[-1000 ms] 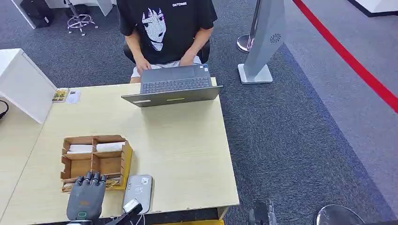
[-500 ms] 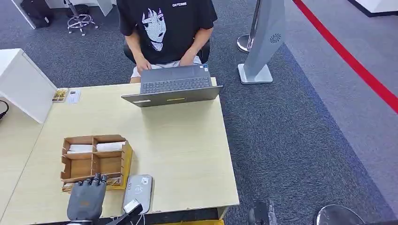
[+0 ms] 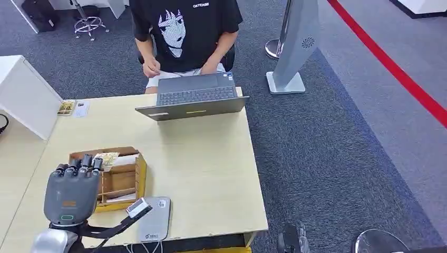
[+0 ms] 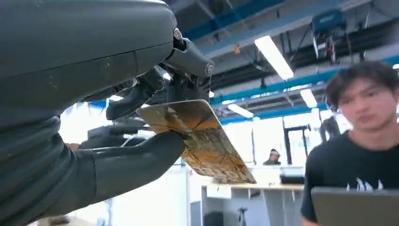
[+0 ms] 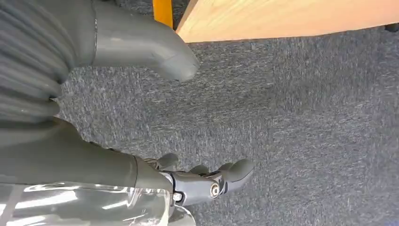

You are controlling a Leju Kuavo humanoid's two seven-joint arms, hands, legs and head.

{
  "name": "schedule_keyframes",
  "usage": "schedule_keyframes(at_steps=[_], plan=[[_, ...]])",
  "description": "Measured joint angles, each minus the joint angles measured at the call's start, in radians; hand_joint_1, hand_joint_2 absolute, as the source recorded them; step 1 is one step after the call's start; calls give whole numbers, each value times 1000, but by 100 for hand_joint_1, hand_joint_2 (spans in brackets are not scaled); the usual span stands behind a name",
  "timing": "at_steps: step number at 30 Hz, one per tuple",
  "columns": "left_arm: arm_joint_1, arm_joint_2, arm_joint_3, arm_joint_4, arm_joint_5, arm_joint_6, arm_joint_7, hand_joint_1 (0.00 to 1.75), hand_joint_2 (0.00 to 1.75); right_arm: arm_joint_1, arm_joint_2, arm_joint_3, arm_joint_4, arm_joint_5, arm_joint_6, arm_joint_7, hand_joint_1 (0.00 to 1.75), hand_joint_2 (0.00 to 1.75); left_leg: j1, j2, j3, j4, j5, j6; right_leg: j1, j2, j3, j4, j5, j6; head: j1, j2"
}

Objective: Pass the card to the sensor for recognition and then transmit it.

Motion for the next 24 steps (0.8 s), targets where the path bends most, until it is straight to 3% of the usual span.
schedule_keyframes(at_steps=[6, 9, 11, 13, 17, 20, 24], plan=[[5, 35, -39, -26, 0, 18, 21, 175, 175, -1, 0, -6, 2, 13, 0, 0, 0, 175, 0, -1, 0, 0, 0, 0, 0, -1, 0, 0, 0, 0, 0, 0], [-1, 2, -4, -1, 6, 5, -66, 175, 175, -3, 0, -6, 4, 42, 5, 3, 0, 175, 0, -1, -1, 0, 0, 0, 0, -2, 0, 0, 0, 0, 1, 0], [-39, -11, 70, 63, 5, -10, -80, 175, 175, -14, 2, -2, 10, 69, 8, 15, 0, 175, 0, -1, -1, 0, 0, 0, 0, -1, 0, 0, 0, 0, 5, 0], [-90, 9, 144, 148, 2, 1, -46, 175, 175, -23, 3, 3, 14, 84, 11, 20, 0, 175, 0, -1, 0, 0, 1, -2, 0, -1, 0, 1, 1, -1, 3, 0], [-146, 41, 217, 263, 0, 13, -18, 175, 175, -29, 5, 10, 21, 92, 14, 21, 0, 175, 1, -1, 0, 0, 4, -2, 0, -2, -1, 2, 2, -2, 1, 0], [-168, 49, 230, 315, 0, 13, 0, 175, 175, -34, 6, 16, 26, 102, 16, 22, 0, 175, 1, -1, -1, 0, 4, -2, 0, -1, -1, 2, 2, -2, 1, 0], [-191, 74, 224, 349, 0, 11, 74, 175, 175, -36, 10, 18, 28, 105, 17, 25, 0, 175, 0, -1, -1, 0, 4, -1, 0, -1, -2, 2, 2, -2, 1, 0]])
